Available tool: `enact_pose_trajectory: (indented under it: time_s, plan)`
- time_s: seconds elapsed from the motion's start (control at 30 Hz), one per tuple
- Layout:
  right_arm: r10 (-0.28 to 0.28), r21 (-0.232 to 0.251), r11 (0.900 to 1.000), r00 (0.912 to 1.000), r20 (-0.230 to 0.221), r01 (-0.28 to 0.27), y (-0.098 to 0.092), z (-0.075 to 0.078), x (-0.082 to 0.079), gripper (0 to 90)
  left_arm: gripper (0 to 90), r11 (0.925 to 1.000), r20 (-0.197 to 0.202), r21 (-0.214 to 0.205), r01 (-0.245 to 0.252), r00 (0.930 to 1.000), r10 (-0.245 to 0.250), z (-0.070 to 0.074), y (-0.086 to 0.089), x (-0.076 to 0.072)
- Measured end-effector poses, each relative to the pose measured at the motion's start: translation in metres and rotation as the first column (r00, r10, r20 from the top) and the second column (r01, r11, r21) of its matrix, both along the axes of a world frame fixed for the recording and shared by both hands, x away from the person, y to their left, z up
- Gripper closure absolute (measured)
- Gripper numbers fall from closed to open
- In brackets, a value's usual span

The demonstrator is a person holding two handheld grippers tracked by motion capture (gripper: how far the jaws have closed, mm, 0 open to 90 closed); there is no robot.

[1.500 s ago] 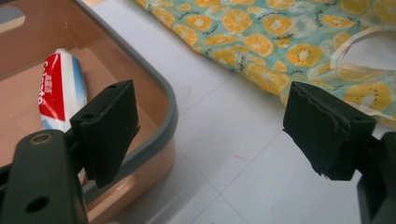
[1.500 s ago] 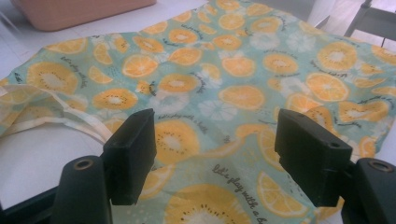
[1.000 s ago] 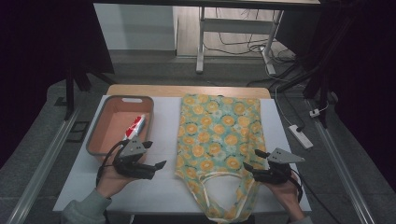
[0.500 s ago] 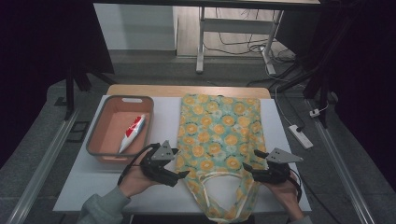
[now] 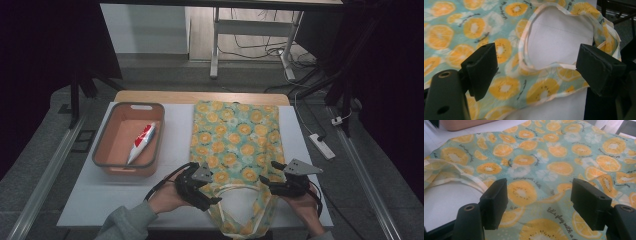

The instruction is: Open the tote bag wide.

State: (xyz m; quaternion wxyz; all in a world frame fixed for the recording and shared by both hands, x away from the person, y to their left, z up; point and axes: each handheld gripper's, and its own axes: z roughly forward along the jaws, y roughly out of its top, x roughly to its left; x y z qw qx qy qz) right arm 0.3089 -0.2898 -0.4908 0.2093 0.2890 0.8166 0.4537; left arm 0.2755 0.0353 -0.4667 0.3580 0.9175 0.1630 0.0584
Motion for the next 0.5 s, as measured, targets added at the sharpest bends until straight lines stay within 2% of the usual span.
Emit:
enact_pose_trajectory:
  time_s: [0.23,0.4,0.5]
  plan:
    - [-0.004,0.005,1.0000,1.0000,0.001,0.004,-0.001,0.000,0.000,30.3,17.1,0.9961,-0.025,0.053,0.071,0.9972,-0.070,-0.012,-0.011,-0.004]
    - [0.001,-0.001,1.0000,1.0000,0.000,-0.001,0.000,-0.001,0.000,30.3,18.2,0.9907,-0.052,0.097,0.095,0.9945,-0.091,-0.025,-0.018,-0.002]
    - [0.002,-0.001,1.0000,1.0000,0.002,-0.002,0.000,-0.001,0.000,30.3,21.8,0.9885,-0.076,0.110,0.104,0.9925,-0.096,-0.033,-0.019,-0.001]
